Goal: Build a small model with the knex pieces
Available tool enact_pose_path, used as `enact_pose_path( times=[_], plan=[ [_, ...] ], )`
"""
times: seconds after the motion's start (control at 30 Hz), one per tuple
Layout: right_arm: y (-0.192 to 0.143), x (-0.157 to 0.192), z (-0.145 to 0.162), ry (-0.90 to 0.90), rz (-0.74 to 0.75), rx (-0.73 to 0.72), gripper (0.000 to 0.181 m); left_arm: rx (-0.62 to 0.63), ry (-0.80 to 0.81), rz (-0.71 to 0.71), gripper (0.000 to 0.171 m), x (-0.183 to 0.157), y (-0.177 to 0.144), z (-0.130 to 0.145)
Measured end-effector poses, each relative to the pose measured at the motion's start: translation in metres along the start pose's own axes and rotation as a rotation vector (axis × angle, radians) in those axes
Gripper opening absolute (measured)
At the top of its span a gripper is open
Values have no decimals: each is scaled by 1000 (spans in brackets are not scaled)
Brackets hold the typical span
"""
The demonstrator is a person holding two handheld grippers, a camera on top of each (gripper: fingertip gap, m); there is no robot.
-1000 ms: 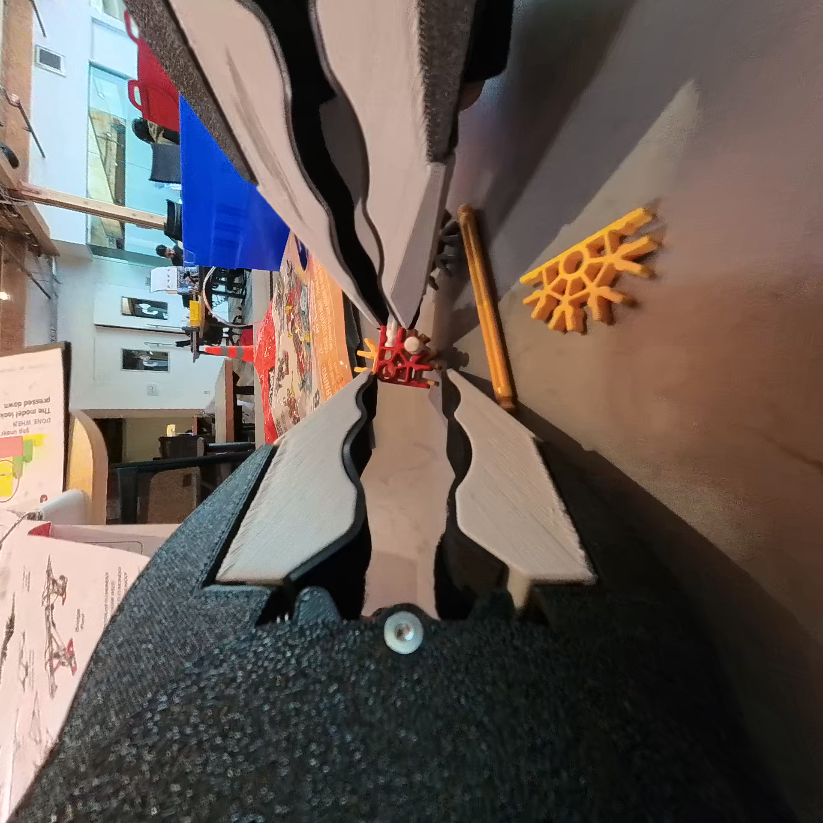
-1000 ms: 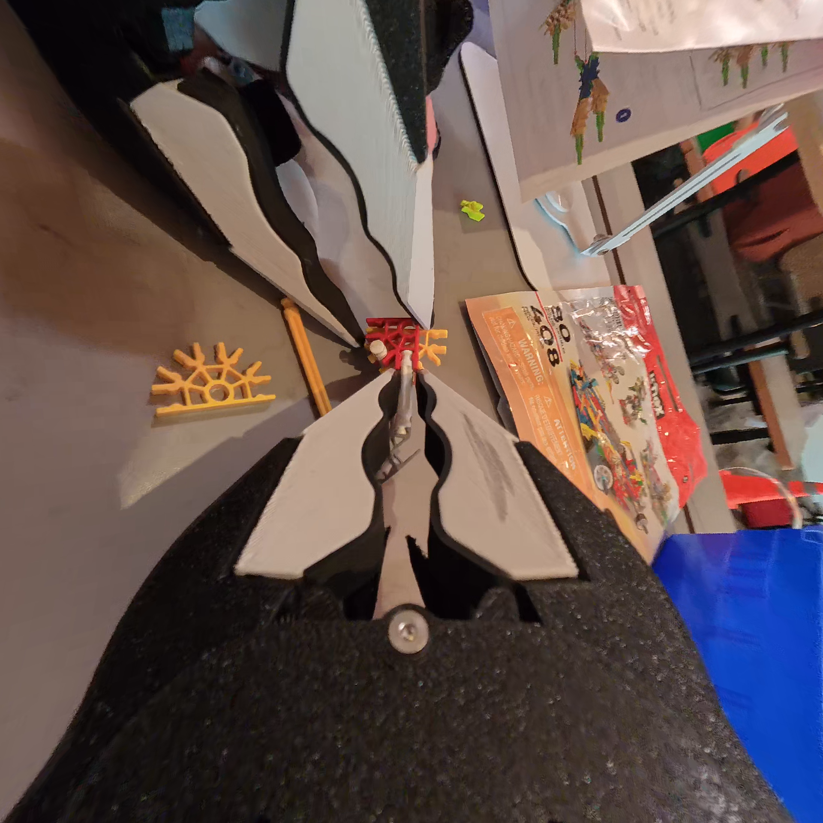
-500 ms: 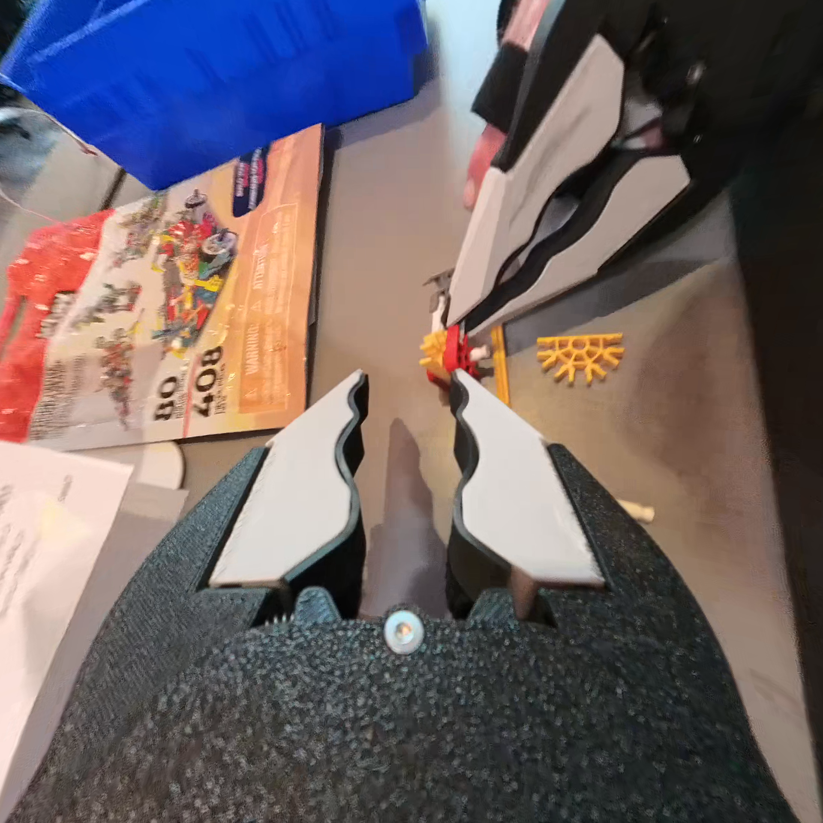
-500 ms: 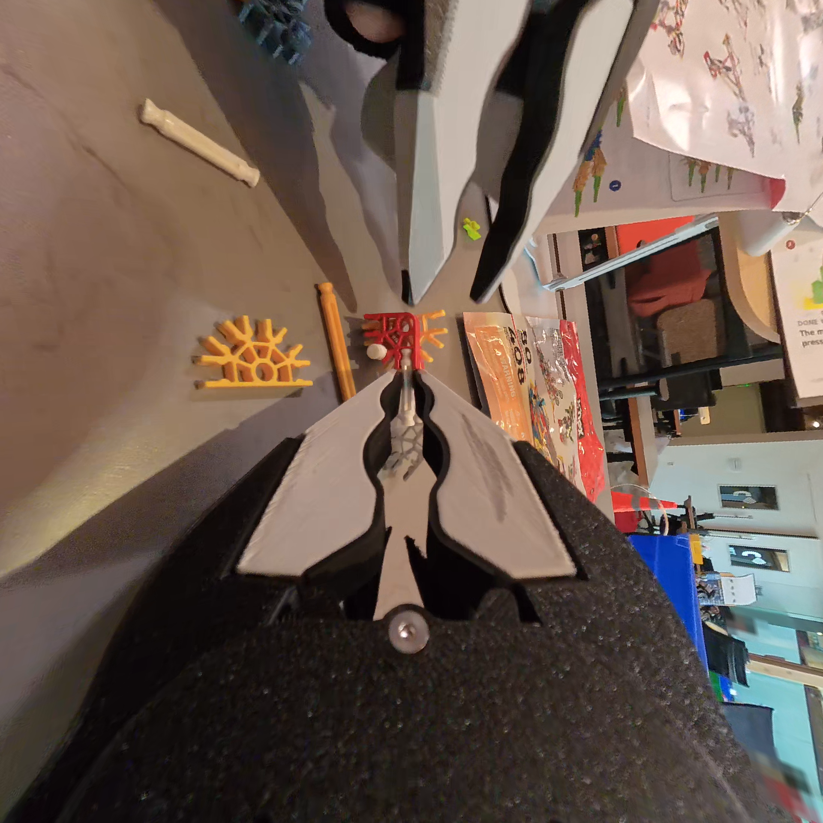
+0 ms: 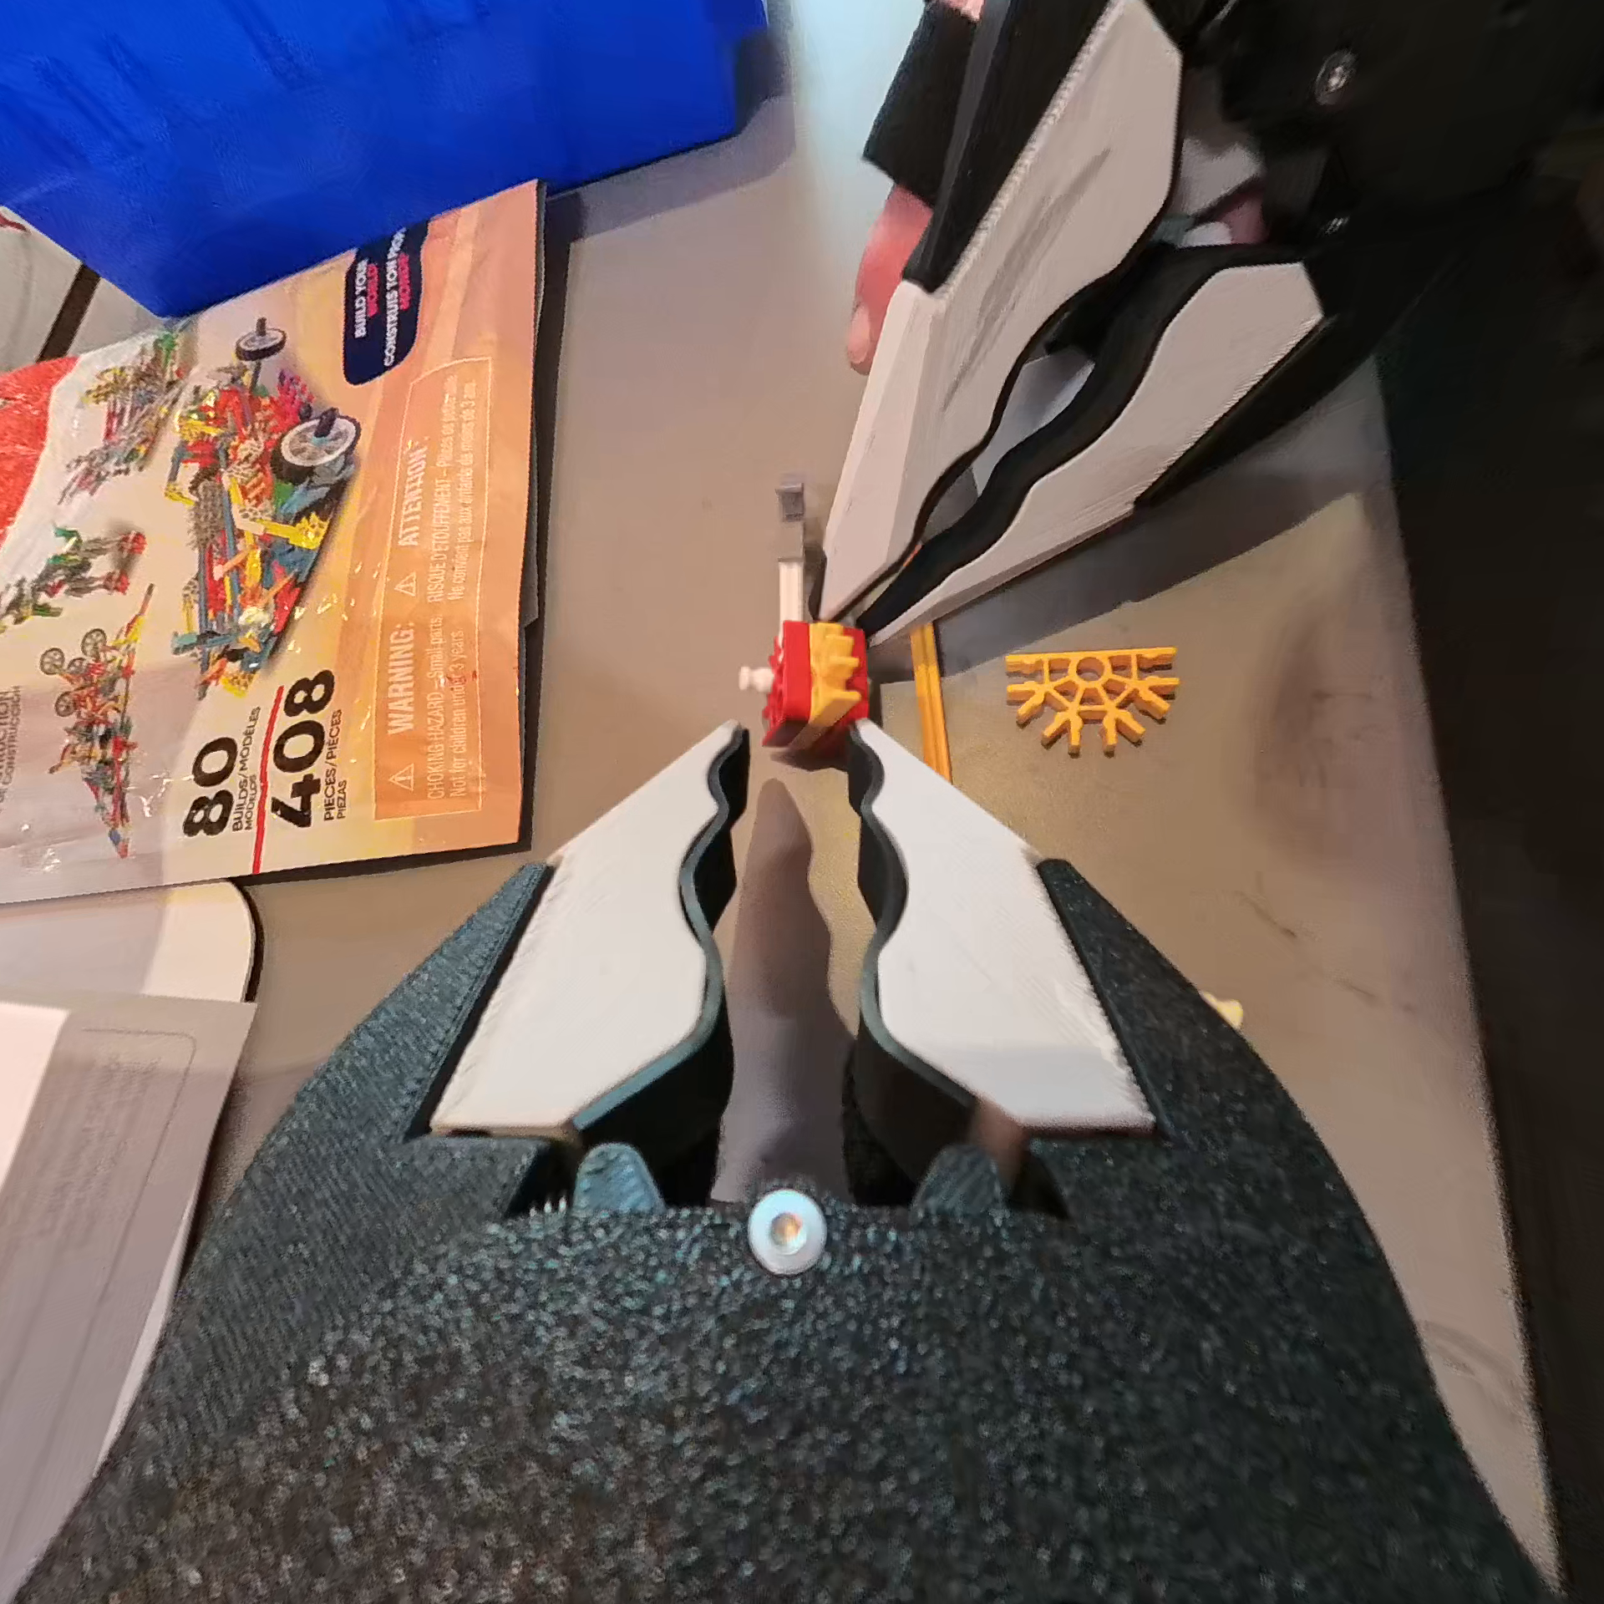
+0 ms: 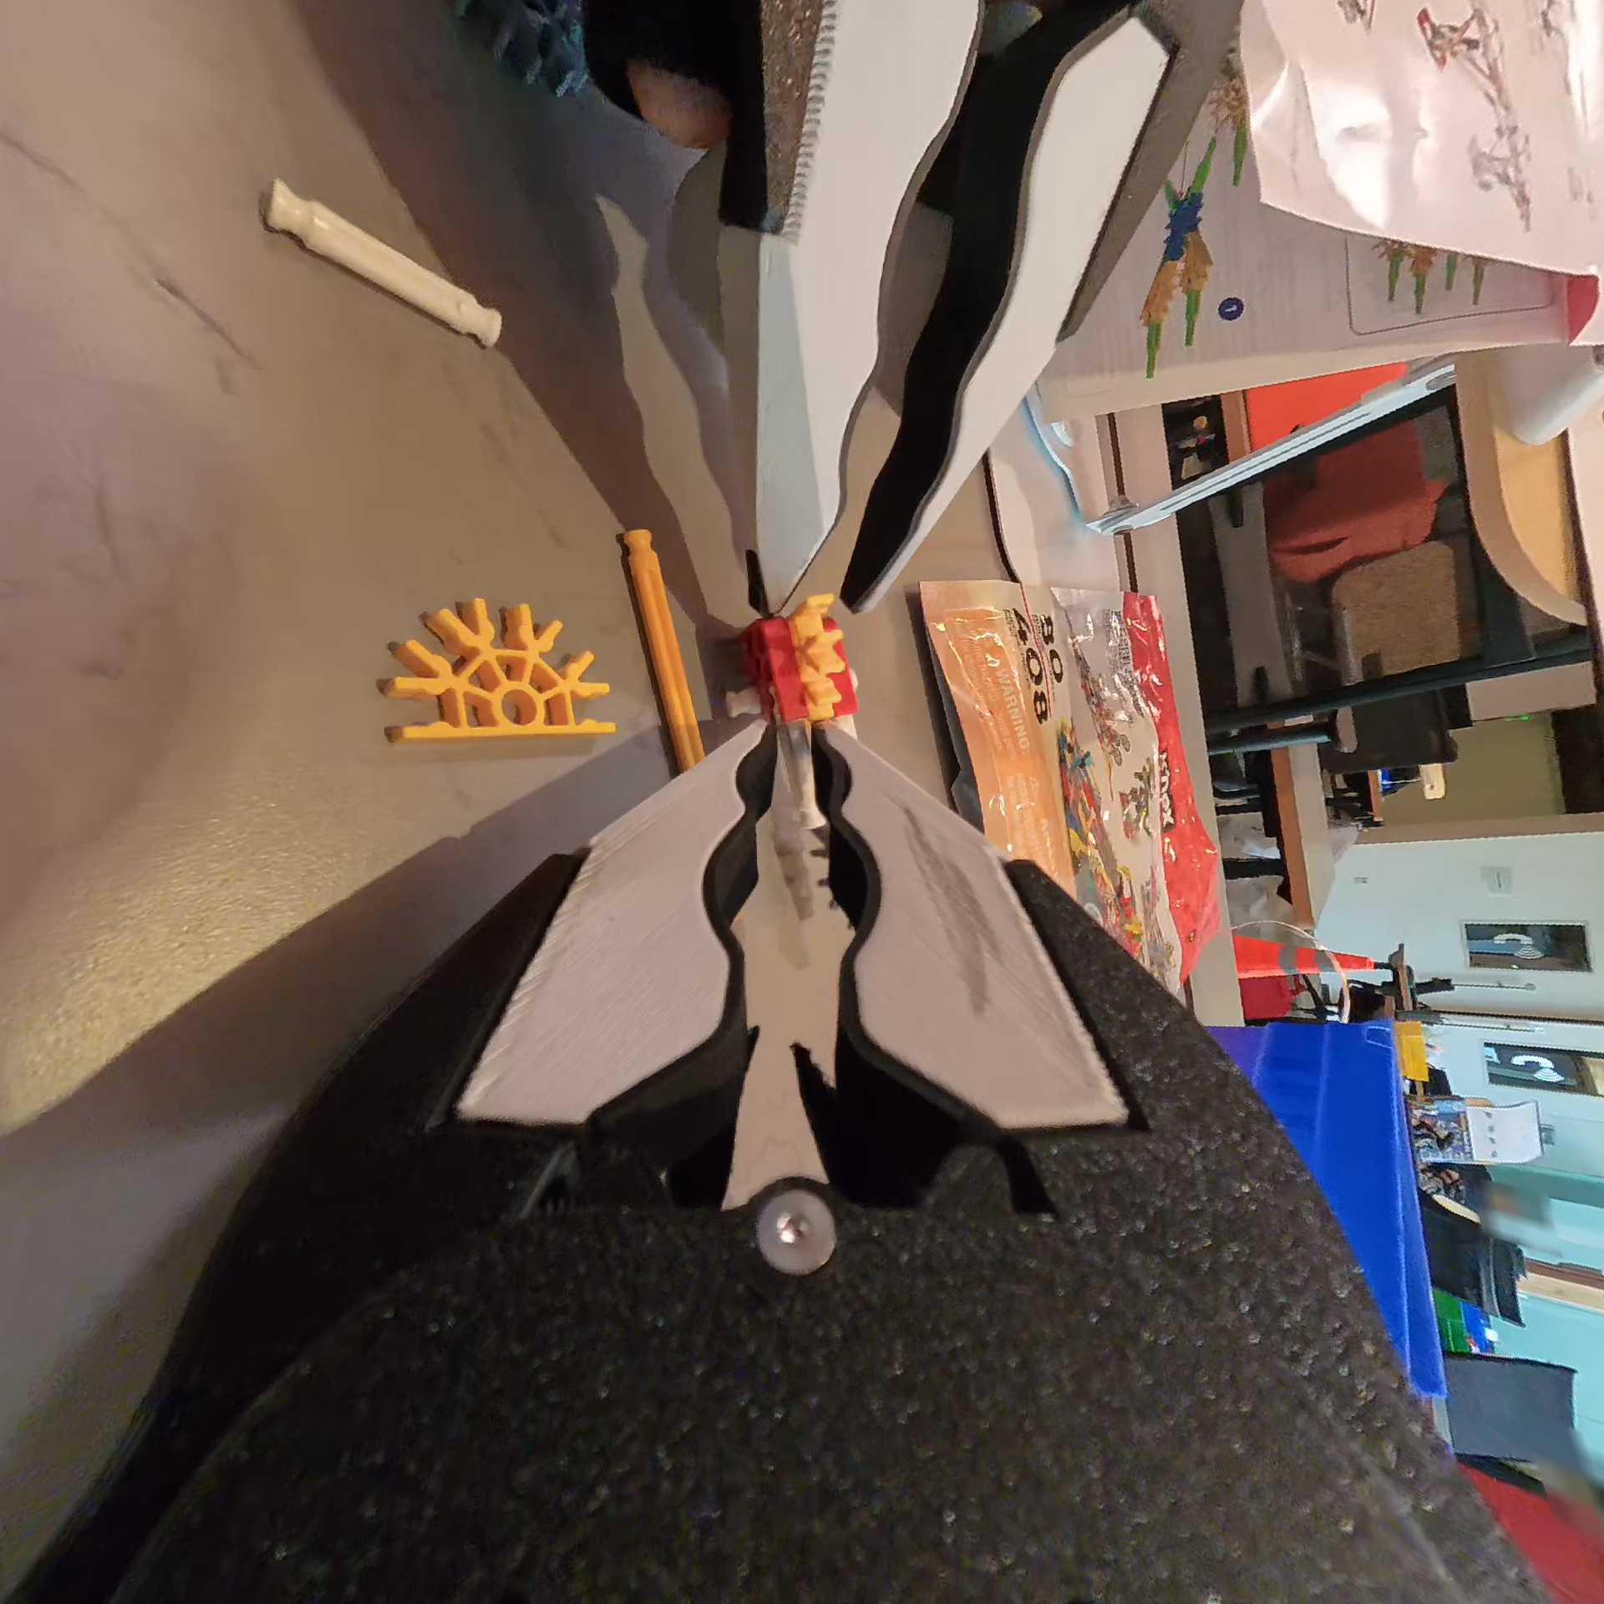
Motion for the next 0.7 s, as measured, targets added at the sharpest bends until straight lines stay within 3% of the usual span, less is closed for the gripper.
enact_pose_path(
  times=[0.7],
  plan=[
    [5,-10,5,210,-144,23,6,-38,6,17,30,8,5,-5]
  ],
)
Point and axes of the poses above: each gripper's, where its closed fingertips meet, y out along the fingers, z out of its underside, x = y × z across the jaws, the point moved 3 cm from there along -y, back along the fingers, and after that the axes turned 4 degrees about z, right-handed, at the moved point
